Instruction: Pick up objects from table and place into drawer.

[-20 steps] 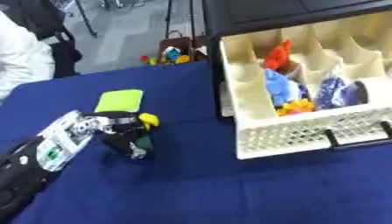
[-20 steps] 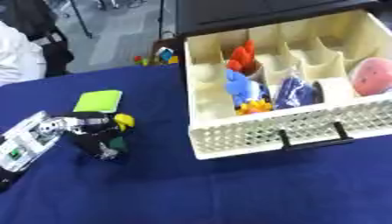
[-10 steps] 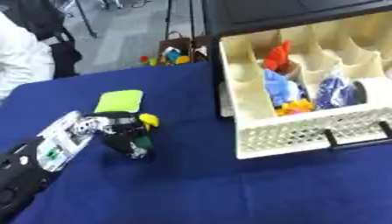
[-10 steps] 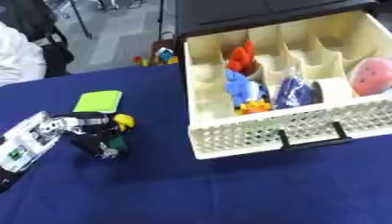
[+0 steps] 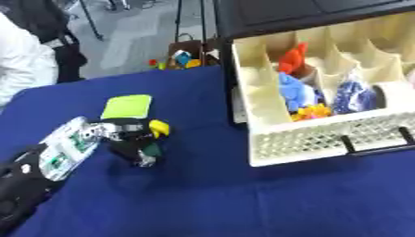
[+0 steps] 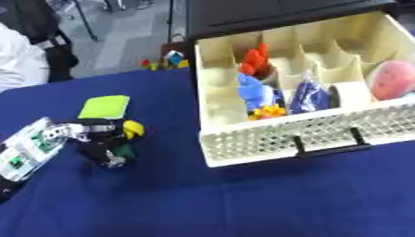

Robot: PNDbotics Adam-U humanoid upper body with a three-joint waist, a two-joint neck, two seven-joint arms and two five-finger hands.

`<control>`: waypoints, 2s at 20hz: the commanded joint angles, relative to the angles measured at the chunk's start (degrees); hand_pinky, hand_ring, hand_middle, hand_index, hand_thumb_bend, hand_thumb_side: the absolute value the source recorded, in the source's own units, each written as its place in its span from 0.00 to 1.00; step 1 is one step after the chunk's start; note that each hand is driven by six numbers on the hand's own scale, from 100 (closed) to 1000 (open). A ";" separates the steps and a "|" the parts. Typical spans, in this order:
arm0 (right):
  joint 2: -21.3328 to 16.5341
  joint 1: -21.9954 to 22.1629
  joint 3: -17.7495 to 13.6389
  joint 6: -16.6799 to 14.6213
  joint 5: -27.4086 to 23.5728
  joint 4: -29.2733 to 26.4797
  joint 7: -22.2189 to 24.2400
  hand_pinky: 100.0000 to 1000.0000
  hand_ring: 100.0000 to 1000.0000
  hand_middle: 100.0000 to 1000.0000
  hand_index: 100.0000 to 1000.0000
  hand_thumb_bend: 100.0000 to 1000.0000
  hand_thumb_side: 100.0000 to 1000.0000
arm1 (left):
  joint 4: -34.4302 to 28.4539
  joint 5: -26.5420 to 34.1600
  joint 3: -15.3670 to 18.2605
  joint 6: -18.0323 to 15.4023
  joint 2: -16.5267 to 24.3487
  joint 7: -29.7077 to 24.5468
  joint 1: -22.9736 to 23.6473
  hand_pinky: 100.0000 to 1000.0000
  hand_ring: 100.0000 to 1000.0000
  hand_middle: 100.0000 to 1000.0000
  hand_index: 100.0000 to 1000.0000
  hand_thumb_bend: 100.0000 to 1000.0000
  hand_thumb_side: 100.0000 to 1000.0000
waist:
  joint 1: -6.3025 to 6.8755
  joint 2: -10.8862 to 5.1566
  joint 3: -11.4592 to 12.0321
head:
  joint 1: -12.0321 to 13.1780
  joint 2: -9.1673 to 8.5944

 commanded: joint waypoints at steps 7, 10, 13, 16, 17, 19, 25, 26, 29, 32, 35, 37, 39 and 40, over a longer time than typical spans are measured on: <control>-0.81 -0.19 -0.26 -2.40 -0.07 -0.55 -2.66 0.54 0.57 0.51 0.74 0.00 1.00 | -2.41 -1.20 0.69 0.31 3.90 -0.91 -0.47 0.24 0.36 0.33 0.54 0.09 0.35 | -0.18 -1.87 0.36 | 0.15 0.47; -0.83 -0.01 -0.26 -2.34 -0.05 -0.55 -2.68 0.54 0.57 0.51 0.74 0.00 1.00 | -3.59 -1.50 0.99 0.63 4.68 -1.08 -0.36 0.24 0.36 0.33 0.53 0.08 0.36 | -0.08 -2.21 0.57 | 0.16 0.51; -0.91 0.14 -0.25 -2.28 -0.01 -0.55 -2.72 0.54 0.57 0.51 0.74 0.00 1.00 | -5.33 -1.31 1.22 0.94 5.52 -1.27 -0.09 0.24 0.36 0.33 0.53 0.08 0.36 | 0.02 -2.54 0.74 | 0.12 0.49; -0.99 0.30 -0.20 -2.22 0.01 -0.55 -2.81 0.54 0.57 0.51 0.74 0.00 1.00 | -8.58 -0.19 1.70 1.23 6.25 -1.38 0.01 0.23 0.36 0.33 0.53 0.08 0.37 | 0.12 -2.90 0.96 | 0.07 0.52; -1.02 0.35 -0.16 -2.21 0.02 -0.55 -2.81 0.54 0.57 0.51 0.74 0.00 1.00 | -9.81 0.33 1.90 1.41 6.51 -1.38 0.00 0.23 0.36 0.33 0.53 0.08 0.37 | 0.15 -3.01 1.02 | 0.07 0.57; -1.13 0.46 -0.09 -2.20 0.04 -0.55 -2.81 0.54 0.57 0.51 0.74 0.00 1.00 | -12.52 1.46 2.50 1.81 7.29 -1.19 -0.33 0.23 0.35 0.33 0.53 0.08 0.38 | 0.21 -3.32 1.06 | 0.12 0.81; -1.44 0.93 -0.01 -1.97 0.16 -0.55 -2.83 0.54 0.57 0.51 0.74 0.00 1.00 | -19.35 4.50 4.34 3.90 9.32 -0.54 -1.13 0.22 0.34 0.32 0.52 0.07 0.39 | 0.55 -4.43 1.18 | 0.34 1.58; -1.48 1.01 0.02 -1.96 0.15 -0.55 -2.83 0.54 0.57 0.51 0.74 0.00 1.00 | -20.25 5.01 4.64 4.21 9.44 -0.45 -1.37 0.21 0.34 0.31 0.52 0.06 0.39 | 0.59 -4.62 1.25 | 0.37 1.70; -1.54 1.19 0.07 -1.93 0.11 -0.55 -2.79 0.54 0.57 0.52 0.74 0.00 1.00 | -22.31 6.41 5.56 5.05 9.46 -0.09 -2.33 0.21 0.33 0.31 0.51 0.06 0.40 | 0.70 -5.13 1.27 | 0.50 1.94; -1.60 1.32 0.07 -1.87 0.10 -0.55 -2.81 0.54 0.57 0.52 0.73 0.00 1.00 | -23.68 7.94 6.58 5.76 9.21 0.55 -3.60 0.20 0.33 0.30 0.50 0.05 0.41 | 0.84 -5.57 1.09 | 0.66 1.93; -1.64 1.40 0.14 -1.79 0.05 -0.55 -2.78 0.54 0.57 0.52 0.73 0.00 1.00 | -24.21 9.10 7.20 6.17 8.97 1.00 -5.31 0.20 0.32 0.30 0.50 0.04 0.41 | 0.98 -6.00 0.94 | 0.93 2.00; -1.69 1.46 0.18 -1.74 0.01 -0.55 -2.75 0.54 0.57 0.52 0.73 0.00 1.00 | -24.26 9.50 7.58 6.27 8.75 1.26 -6.55 0.19 0.32 0.30 0.49 0.03 0.42 | 1.13 -6.31 0.80 | 1.12 1.98; -1.78 1.59 0.14 -1.66 0.02 -0.55 -2.74 0.54 0.57 0.52 0.73 0.00 1.00 | -24.01 9.79 7.87 6.33 8.44 1.53 -7.55 0.19 0.32 0.30 0.49 0.03 0.42 | 1.26 -6.53 0.67 | 1.23 1.93; -1.76 1.67 0.18 -1.57 0.00 -0.55 -2.75 0.54 0.57 0.52 0.73 0.00 1.00 | -24.02 9.88 8.33 6.20 8.09 1.87 -8.17 0.18 0.32 0.29 0.49 0.01 0.43 | 1.46 -6.80 0.43 | 1.57 2.02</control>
